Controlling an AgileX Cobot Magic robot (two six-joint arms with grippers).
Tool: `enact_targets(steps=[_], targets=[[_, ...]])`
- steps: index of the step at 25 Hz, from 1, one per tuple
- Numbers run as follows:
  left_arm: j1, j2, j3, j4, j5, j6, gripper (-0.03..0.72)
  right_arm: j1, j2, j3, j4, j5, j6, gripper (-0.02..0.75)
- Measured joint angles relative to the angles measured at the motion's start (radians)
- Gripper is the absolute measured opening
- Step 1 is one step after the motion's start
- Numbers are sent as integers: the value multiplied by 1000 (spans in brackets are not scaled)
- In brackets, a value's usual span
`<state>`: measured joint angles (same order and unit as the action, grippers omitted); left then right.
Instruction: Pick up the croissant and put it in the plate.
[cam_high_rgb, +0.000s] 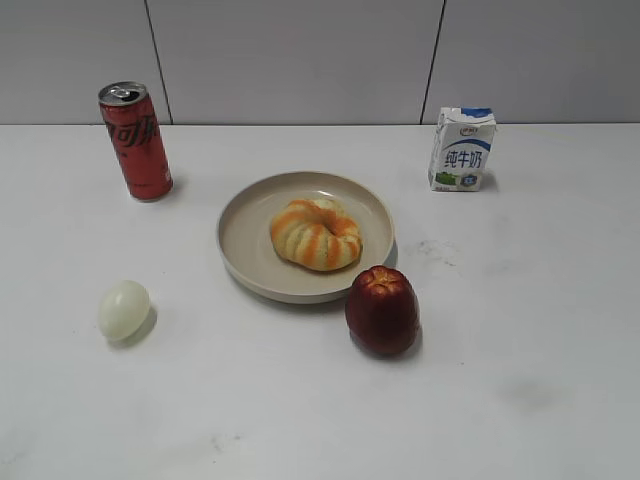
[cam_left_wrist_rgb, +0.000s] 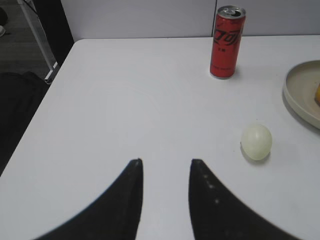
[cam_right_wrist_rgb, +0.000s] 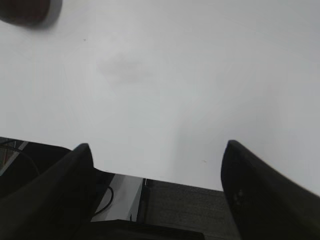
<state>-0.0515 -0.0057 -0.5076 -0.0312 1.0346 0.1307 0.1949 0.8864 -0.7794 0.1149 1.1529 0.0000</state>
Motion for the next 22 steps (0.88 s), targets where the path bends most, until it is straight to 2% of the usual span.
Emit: enact_targets(steps=[5,11,22], targets=[[0,0,0,0,0,0,230,0,-279,131,-44,-5,0,592],[0,0,0,0,1,0,230,0,-532,253,-78,-94,0,589],[0,0,0,0,0,0,230,0,-592,277,-79,-102,7,589]])
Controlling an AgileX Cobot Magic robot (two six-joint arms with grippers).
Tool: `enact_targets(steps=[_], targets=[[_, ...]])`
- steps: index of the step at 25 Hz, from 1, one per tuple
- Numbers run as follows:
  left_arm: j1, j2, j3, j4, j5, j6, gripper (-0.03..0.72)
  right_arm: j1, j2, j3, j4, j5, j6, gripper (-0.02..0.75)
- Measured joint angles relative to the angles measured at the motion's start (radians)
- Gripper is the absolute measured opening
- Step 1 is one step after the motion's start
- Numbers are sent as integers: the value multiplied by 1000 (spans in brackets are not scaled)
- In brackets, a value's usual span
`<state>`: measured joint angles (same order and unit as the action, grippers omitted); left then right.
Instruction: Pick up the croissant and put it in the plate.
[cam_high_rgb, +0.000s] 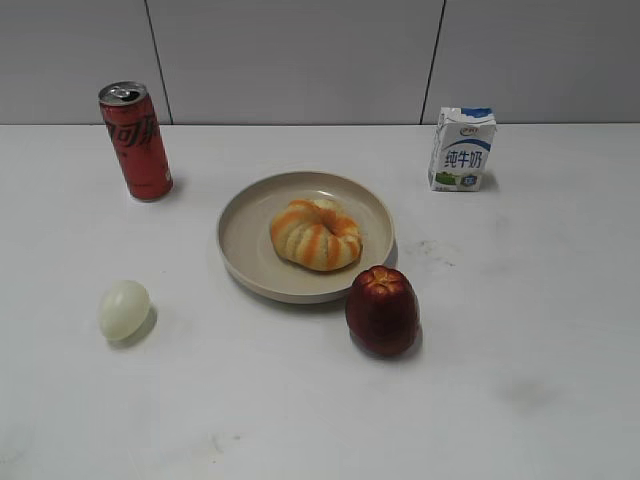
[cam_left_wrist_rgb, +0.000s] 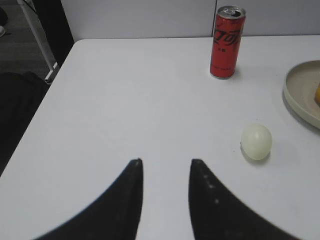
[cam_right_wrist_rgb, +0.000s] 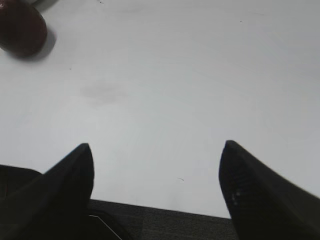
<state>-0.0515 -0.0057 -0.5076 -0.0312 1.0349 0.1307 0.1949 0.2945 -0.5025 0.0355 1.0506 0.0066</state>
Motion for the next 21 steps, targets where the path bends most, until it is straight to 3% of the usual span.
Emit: enact_targets(steps=[7,14,21], targets=[[0,0,0,0,0,0,230,-8,-44,0,0,-2,1,589],[0,0,0,0,0,0,230,-105,-200,0,0,-3,1,589],[0,0,0,0,0,0,230,-109,-299,0,0,-3,1,588]])
